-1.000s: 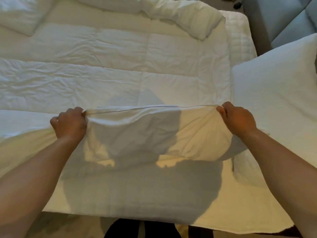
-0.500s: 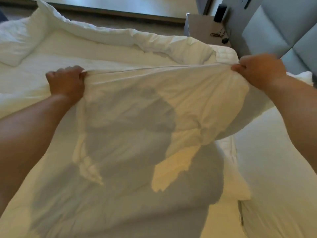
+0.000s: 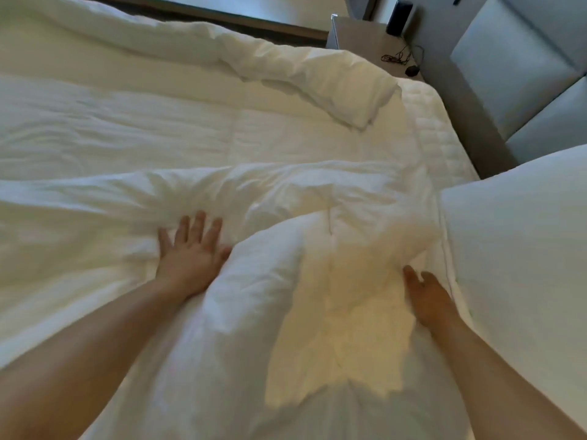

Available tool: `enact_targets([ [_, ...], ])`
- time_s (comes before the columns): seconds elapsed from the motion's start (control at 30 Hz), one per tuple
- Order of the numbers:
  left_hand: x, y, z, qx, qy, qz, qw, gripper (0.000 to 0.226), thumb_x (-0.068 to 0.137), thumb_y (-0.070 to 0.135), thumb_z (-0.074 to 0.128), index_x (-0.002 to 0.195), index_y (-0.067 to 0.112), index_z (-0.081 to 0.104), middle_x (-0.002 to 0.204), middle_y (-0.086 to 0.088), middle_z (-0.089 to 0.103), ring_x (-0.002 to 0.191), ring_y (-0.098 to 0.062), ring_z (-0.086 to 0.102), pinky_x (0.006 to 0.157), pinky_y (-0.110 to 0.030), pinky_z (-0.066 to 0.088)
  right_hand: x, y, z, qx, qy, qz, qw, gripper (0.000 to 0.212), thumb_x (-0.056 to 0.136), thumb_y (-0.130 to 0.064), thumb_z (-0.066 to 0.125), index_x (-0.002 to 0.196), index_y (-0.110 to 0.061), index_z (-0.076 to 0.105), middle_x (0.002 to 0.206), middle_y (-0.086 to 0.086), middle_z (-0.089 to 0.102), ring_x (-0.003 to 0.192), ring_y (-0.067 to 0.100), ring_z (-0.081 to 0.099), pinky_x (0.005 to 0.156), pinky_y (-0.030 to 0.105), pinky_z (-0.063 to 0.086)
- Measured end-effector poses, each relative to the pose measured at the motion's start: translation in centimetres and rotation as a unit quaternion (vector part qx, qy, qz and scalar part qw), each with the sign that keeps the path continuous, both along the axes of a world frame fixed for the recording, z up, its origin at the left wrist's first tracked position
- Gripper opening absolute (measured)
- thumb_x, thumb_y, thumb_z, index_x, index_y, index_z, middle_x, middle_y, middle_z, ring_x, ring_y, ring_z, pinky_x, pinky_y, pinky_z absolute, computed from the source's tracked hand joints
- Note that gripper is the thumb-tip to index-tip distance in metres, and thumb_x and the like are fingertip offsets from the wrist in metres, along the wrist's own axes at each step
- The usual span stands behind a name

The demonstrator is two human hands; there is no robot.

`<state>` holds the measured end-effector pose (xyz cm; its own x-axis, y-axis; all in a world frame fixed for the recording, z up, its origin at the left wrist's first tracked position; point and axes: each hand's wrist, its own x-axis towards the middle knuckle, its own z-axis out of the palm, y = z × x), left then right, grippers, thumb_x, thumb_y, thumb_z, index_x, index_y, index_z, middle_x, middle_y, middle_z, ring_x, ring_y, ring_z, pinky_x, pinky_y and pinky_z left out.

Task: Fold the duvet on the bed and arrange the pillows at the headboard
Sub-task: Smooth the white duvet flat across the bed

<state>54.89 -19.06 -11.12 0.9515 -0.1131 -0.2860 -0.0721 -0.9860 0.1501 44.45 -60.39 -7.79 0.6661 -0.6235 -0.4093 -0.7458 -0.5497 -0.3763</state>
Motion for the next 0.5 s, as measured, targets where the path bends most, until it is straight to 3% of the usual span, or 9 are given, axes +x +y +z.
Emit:
enact_targets([
  [0.13,1.3,-1.0,-3.7,0.04,0.003,0.003,0.999,0.07,0.093,0.065,0.006,0.154,0.033,-0.009,0.163,0.001,-0.017,0.149,-0.028,-0.017,0.114,-0.063,-0.008,-1.2,1.8,-2.3,-0.055,-0.026,0.066,0.996,0.059,0.097,-0.054,0.039,0.131,-0.008,0.053,0.127,0.021,0.061,0.117,0.037,0.057,0.094,0.039,0.043],
  [0.2,2.0,-1.0,-4.2,0.039,0.0,0.004,0.999,0.072,0.092,0.067,0.007,0.154,0.034,-0.008,0.163,0.002,-0.017,0.149,-0.027,-0.017,0.113,-0.063,-0.01,-1.9,1.4,-1.5,-0.085,-0.027,0.12,0.989,0.043,0.098,-0.049,0.041,0.112,-0.013,0.061,0.107,0.019,0.069,0.101,0.037,0.063,0.079,0.038,0.046],
  [0.27,2.4,-0.7,-4.0,0.029,0.004,0.007,1.0,0.073,0.092,0.069,0.01,0.154,0.035,-0.007,0.163,0.003,-0.016,0.149,-0.025,-0.017,0.113,-0.061,-0.011,-5.2,-2.4,0.1,-0.145,-0.022,0.112,0.983,0.032,0.098,-0.046,0.042,0.092,-0.019,0.059,0.093,0.019,0.069,0.089,0.038,0.065,0.068,0.037,0.044],
  [0.37,2.7,-0.9,-3.2,0.008,0.008,0.009,1.0,0.073,0.092,0.069,0.015,0.154,0.037,-0.003,0.163,0.004,-0.015,0.149,-0.024,-0.016,0.114,-0.061,-0.01,-12.6,-10.4,1.6,-0.209,0.092,0.013,0.973,0.058,0.087,-0.067,0.033,0.104,-0.018,0.059,0.095,0.014,0.066,0.087,0.034,0.064,0.074,0.04,0.051],
  [0.43,2.8,-1.5,-3.0,0.002,0.005,-0.001,1.0,0.071,0.093,0.068,0.017,0.155,0.037,-0.001,0.163,0.004,-0.015,0.149,-0.024,-0.016,0.114,-0.06,-0.009,-15.4,-15.8,-0.3,-0.265,0.219,0.06,0.937,0.056,0.076,-0.064,0.053,0.113,-0.023,0.063,0.103,0.011,0.067,0.092,0.032,0.064,0.08,0.042,0.053],
  [0.5,2.8,-1.8,-2.8,-0.002,0.016,-0.001,1.0,0.07,0.094,0.067,0.018,0.155,0.037,0.0,0.164,0.004,-0.014,0.149,-0.024,-0.015,0.114,-0.06,-0.009,-14.5,-15.9,-2.1,-0.254,0.279,0.088,0.922,0.059,0.061,-0.055,0.069,0.11,-0.022,0.069,0.105,0.01,0.067,0.097,0.03,0.064,0.086,0.041,0.051],
])
